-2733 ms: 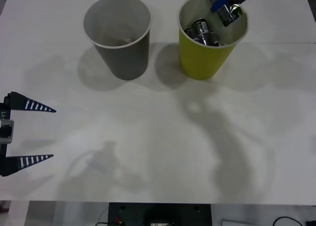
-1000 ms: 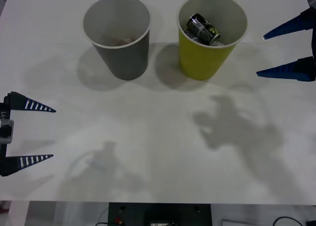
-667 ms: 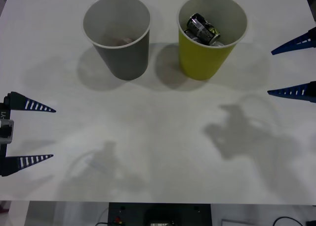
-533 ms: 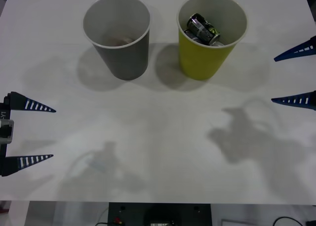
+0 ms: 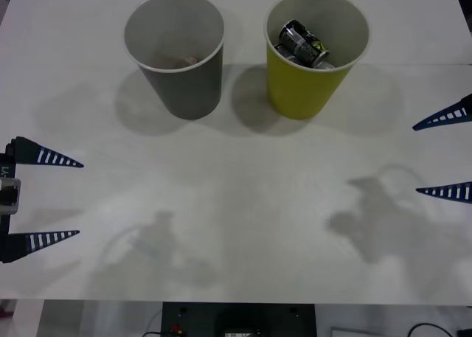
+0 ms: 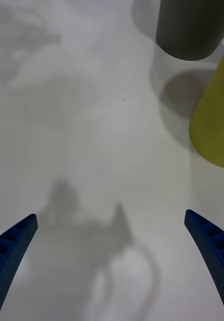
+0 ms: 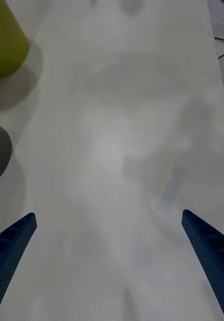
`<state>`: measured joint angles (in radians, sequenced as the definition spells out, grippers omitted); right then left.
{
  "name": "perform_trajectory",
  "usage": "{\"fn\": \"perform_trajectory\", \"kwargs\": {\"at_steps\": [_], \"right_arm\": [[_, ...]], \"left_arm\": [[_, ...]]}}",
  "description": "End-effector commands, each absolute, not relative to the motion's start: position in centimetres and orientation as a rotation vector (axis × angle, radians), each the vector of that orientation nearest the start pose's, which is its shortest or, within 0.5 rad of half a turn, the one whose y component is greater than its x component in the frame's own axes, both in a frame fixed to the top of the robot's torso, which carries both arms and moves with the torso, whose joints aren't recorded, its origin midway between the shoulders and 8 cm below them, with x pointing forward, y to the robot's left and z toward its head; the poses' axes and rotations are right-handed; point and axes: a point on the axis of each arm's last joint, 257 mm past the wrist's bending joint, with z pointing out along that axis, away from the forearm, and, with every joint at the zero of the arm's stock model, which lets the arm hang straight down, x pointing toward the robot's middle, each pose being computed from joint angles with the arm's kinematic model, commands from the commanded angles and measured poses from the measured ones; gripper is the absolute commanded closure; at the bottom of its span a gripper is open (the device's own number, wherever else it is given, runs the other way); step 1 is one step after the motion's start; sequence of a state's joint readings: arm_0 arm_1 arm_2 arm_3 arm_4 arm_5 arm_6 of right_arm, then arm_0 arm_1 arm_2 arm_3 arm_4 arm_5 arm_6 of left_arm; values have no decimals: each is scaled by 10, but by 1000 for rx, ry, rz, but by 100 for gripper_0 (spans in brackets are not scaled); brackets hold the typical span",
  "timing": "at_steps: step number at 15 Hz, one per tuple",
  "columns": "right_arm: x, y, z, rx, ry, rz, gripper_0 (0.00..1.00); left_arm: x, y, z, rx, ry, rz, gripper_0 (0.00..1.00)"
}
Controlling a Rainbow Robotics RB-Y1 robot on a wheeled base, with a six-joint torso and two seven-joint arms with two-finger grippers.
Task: Put the can into the green bin and the plastic bottle into the gray bin
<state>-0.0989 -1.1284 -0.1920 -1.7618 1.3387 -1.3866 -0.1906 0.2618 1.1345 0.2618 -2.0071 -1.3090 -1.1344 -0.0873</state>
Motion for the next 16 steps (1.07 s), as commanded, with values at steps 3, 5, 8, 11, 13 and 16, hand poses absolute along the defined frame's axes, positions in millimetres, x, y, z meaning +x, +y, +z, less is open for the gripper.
{"fn": "perform_trajectory", "kwargs": {"at_steps": [3,5,8,11,13,16], "right_arm": [[367,-306,-144,-1619,1664,289,0],[358,-303,-151,-1609,1661,290,0],[352,-300,-159,-1594,1662,274,0],[352,-297,-162,-1586,1648,279,0],[352,-298,-161,-1585,1643,273,0],[354,-300,-159,-1585,1642,259,0]], "left_arm": [[341,286,-167,1762,1444,-118,0],[341,286,-167,1762,1444,-118,0],[341,286,-167,1762,1444,-118,0],[341,286,-167,1762,1444,-118,0],[341,286,-167,1762,1444,-118,0],[341,286,-167,1762,1444,-118,0]]}}
